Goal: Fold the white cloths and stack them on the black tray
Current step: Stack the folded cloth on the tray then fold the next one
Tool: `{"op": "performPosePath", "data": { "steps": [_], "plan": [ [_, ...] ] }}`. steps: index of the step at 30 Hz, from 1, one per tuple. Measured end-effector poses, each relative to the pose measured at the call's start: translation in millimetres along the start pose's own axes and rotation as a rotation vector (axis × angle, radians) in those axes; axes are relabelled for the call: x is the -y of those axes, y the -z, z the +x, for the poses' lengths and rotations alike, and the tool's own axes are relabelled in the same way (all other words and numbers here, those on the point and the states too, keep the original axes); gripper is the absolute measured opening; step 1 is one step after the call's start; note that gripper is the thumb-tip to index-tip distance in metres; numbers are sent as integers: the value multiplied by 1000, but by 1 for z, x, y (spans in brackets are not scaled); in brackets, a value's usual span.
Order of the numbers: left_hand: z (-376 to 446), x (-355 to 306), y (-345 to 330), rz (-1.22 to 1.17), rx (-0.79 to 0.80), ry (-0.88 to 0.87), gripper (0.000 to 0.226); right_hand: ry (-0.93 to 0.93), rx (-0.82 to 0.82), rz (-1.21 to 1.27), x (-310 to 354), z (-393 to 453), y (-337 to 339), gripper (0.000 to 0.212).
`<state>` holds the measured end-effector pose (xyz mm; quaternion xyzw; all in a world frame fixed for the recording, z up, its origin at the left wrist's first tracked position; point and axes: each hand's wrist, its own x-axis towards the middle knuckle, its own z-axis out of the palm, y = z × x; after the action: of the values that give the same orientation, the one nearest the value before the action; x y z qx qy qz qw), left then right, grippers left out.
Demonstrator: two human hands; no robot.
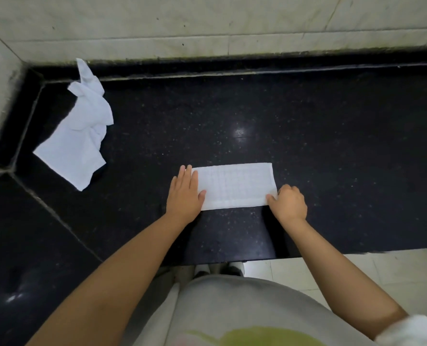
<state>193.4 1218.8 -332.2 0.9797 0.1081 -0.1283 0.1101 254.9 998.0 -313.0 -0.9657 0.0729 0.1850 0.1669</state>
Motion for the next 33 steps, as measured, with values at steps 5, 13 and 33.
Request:
{"op": "performPosePath", "data": {
  "steps": [5, 13, 33],
  "plan": [
    [5, 1, -13, 32, 71, 45, 62, -92, 25, 34, 8, 4, -1, 29],
    [4, 1, -16, 30, 53, 54, 63, -172, 13, 97, 22, 1, -9, 26],
    [-4, 15, -1, -139, -7, 61, 59, 26, -159, 599, 53, -24, 15, 20]
  ]
}}
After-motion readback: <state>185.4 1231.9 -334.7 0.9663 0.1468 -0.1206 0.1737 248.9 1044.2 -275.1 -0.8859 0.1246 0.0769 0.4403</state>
